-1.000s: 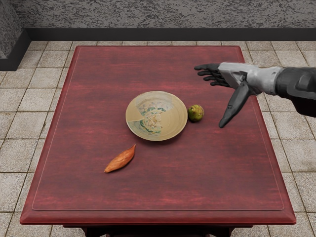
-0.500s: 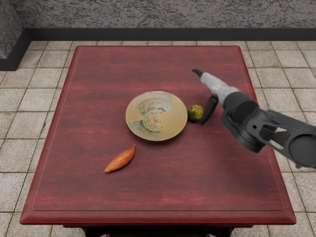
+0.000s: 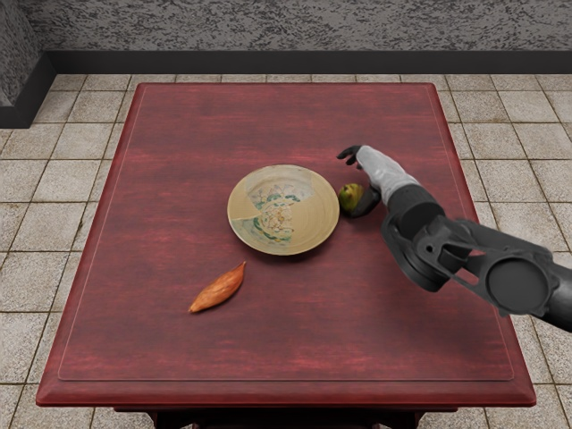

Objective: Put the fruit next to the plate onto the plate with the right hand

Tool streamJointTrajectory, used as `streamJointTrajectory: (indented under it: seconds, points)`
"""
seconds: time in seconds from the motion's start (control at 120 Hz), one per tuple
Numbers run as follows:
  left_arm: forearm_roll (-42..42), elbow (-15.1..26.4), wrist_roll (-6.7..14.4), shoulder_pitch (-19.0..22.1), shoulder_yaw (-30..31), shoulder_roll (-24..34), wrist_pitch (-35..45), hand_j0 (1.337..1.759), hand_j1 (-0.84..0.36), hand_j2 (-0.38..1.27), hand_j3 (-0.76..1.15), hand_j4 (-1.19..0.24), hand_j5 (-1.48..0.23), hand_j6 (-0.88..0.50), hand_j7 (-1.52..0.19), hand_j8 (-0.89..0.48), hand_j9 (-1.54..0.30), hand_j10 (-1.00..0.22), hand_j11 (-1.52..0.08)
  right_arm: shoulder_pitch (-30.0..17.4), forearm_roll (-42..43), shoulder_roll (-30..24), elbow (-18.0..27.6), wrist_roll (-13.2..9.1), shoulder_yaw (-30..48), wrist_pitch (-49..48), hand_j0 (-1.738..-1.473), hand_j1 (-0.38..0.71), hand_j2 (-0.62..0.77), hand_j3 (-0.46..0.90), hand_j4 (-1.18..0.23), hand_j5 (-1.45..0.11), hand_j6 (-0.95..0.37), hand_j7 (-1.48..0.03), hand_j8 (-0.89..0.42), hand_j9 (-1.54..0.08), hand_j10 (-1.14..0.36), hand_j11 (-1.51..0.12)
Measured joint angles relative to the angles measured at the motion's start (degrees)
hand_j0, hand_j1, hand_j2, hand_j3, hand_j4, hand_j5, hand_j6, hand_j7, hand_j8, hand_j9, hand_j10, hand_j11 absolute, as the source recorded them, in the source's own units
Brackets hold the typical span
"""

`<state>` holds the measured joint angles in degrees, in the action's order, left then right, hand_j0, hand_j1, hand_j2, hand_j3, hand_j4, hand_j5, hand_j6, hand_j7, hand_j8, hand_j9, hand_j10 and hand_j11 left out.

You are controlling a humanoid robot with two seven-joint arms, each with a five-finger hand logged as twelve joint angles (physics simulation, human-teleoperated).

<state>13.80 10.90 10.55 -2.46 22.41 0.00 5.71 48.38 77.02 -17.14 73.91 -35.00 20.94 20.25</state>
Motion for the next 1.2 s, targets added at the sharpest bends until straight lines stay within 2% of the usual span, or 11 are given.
streamJointTrajectory:
  seconds: [0.208,0.275,0.408,0.442,0.55,0.658,0.775,0.825,0.983,1.2]
  points:
    - [0.0,0.0,0.0,0.0,0.0,0.0,0.0,1.658,0.35,0.0,0.0,0.0,0.0,0.0,0.0,0.0,0.0,0.0,0.0,-0.9,-0.3,-0.3,0.0,0.0,0.6,0.0,-1.658,0.19,-0.05,0.0,-0.46,-0.6,-0.46,-0.59,-0.46,-0.6,-0.46,-0.6]
    - [0.0,0.0,0.0,0.0,0.0,0.0,0.0,1.658,0.35,0.0,0.0,0.0,0.0,0.0,0.0,0.0,0.0,0.0,0.0,-0.9,-0.7,-0.3,0.0,0.0,0.7,0.0,-1.658,0.23,-0.02,0.0,-0.49,-0.65,-0.47,-0.64,-0.42,-0.65,-0.49,-0.65]
    - [0.0,0.0,0.0,0.0,0.0,0.0,0.0,1.658,0.35,0.0,0.0,0.0,0.0,0.0,0.0,0.0,0.0,0.0,0.0,-1.0,-1.5,-0.3,0.1,0.0,0.8,0.1,-1.656,0.29,0.17,0.0,-0.61,-0.74,-0.46,-0.77,-0.41,-0.76,-0.6,-0.76]
    - [0.0,0.0,0.0,0.0,0.0,0.0,0.0,1.658,0.35,0.0,0.0,0.0,0.0,0.0,0.0,0.0,0.0,0.0,0.0,-1.1,-1.7,-0.3,0.1,0.0,0.8,0.1,-1.655,0.29,0.24,0.0,-0.64,-0.76,-0.47,-0.8,-0.4,-0.79,-0.62,-0.79]
    - [0.0,0.0,0.0,0.0,0.0,0.0,0.0,1.658,0.35,0.0,0.0,0.0,0.0,0.0,0.0,0.0,0.0,0.0,0.0,-1.1,-2.2,-0.4,0.1,0.0,0.9,0.1,-1.654,0.29,0.33,0.0,-0.7,-0.85,-0.48,-0.88,-0.42,-0.87,-0.66,-0.88]
    - [0.0,0.0,0.0,0.0,0.0,0.0,0.0,1.658,0.35,0.0,0.0,0.0,0.0,0.0,0.0,0.0,0.0,0.0,0.0,-0.7,-3.6,-1.6,0.0,0.0,1.7,-0.1,-1.655,0.29,0.52,0.0,-0.72,-0.92,-0.52,-0.93,-0.45,-0.94,-0.71,-0.94]
    - [0.0,0.0,0.0,0.0,0.0,0.0,0.0,1.658,0.35,0.0,0.0,0.0,0.0,0.0,0.0,0.0,0.0,0.0,0.0,0.2,-6.1,-3.8,-0.2,0.0,3.8,-1.0,-1.657,0.3,0.49,0.0,-0.72,-0.97,-0.51,-0.95,-0.42,-0.97,-0.69,-0.98]
    - [0.0,0.0,0.0,0.0,0.0,0.0,0.0,1.658,0.35,0.0,0.0,0.0,0.0,0.0,0.0,0.0,0.0,0.0,0.0,1.3,-8.2,-4.7,-0.2,0.0,4.4,-1.7,-1.657,0.32,0.53,0.0,-0.72,-0.98,-0.5,-0.96,-0.42,-0.98,-0.69,-0.99]
    - [0.0,0.0,0.0,0.0,0.0,0.0,0.0,1.658,0.35,0.0,0.0,0.0,0.0,0.0,0.0,0.0,0.0,0.0,0.0,4.7,-14.7,-5.8,-0.1,0.0,5.7,-4.7,-1.658,0.35,0.56,0.0,-0.72,-1.02,-0.47,-0.97,-0.39,-1.0,-0.66,-1.01]
    - [0.0,0.0,0.0,0.0,0.0,0.0,0.0,1.658,0.35,0.0,0.0,0.0,0.0,0.0,0.0,0.0,0.0,0.0,0.0,5.9,-23.1,-5.6,0.4,0.0,13.8,-15.6,-1.658,0.37,0.57,0.0,-0.72,-1.03,-0.45,-0.98,-0.37,-1.0,-0.64,-1.01]
